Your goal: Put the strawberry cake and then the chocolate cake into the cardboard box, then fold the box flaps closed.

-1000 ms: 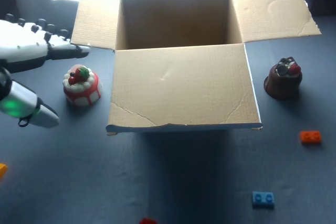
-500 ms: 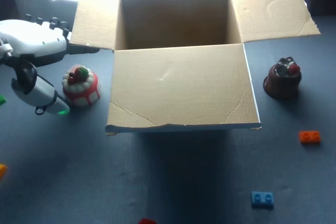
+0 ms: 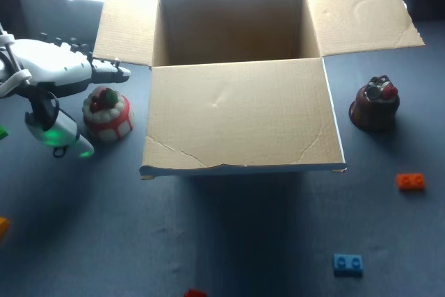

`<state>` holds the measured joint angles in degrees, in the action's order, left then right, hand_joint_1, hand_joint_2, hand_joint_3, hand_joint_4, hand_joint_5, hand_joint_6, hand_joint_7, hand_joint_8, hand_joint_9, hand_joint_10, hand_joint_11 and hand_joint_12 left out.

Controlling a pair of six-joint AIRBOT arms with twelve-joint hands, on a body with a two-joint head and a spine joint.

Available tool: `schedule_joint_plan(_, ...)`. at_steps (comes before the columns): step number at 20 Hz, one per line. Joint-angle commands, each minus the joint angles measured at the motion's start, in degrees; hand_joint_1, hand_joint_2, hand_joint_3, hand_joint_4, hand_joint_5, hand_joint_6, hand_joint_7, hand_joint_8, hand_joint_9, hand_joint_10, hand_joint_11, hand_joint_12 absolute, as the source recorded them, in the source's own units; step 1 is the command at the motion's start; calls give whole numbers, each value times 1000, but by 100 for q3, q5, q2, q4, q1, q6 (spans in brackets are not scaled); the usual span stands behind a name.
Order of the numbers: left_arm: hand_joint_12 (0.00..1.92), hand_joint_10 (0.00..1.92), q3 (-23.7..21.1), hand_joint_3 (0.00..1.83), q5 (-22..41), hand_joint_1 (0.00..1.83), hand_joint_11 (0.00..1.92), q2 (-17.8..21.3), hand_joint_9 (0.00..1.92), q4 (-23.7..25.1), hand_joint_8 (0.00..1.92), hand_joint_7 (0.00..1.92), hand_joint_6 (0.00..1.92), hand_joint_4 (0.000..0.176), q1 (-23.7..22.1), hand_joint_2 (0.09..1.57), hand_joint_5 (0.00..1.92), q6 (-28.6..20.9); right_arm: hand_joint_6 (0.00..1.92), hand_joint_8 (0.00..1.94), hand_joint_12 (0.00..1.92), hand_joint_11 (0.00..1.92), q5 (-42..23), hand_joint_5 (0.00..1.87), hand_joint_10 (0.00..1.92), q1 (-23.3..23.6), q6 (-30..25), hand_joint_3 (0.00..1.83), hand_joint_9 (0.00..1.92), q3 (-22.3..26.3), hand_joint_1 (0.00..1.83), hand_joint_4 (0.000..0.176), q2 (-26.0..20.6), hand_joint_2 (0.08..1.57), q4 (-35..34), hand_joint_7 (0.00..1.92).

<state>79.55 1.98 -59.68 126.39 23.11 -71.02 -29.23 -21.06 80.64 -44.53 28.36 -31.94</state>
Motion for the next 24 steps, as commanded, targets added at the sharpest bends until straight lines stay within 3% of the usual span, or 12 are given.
schedule_joint_plan(1,426,1,89,9,-442,892,0,-4,105,-44,0,98,1,35,2,1017,87,-1,3,1,410,0,-605,74,2,8,23,1,139,-23,919,2,-77,958,76,119)
schedule_joint_plan(6,487,2,378,3,-444,856,0,-278,119,-186,0,89,0,39,9,1019,82,-1,10,6,474,0,-492,106,5,8,66,0,157,-24,892,0,-35,958,72,147)
schedule_joint_plan(11,435,4,464,0,-441,911,0,-390,98,-189,4,92,7,37,45,1009,130,-1,0,0,370,0,-520,85,0,9,66,3,141,-25,912,0,20,973,60,141)
schedule_joint_plan(19,424,2,472,0,-481,912,0,-512,97,-255,2,93,5,38,226,1008,131,-2,0,1,361,0,-552,85,0,15,94,2,139,-25,916,0,24,973,60,142)
schedule_joint_plan(22,486,1,548,0,-483,907,0,-587,108,-289,0,80,0,35,229,1008,98,-2,8,5,349,0,-562,99,3,23,94,1,135,-24,899,7,25,974,60,154)
schedule_joint_plan(24,523,2,574,0,-481,906,0,-619,110,-313,0,72,2,29,224,1008,107,-2,1,1,317,0,-560,83,2,33,93,0,127,-23,880,2,32,973,60,148)
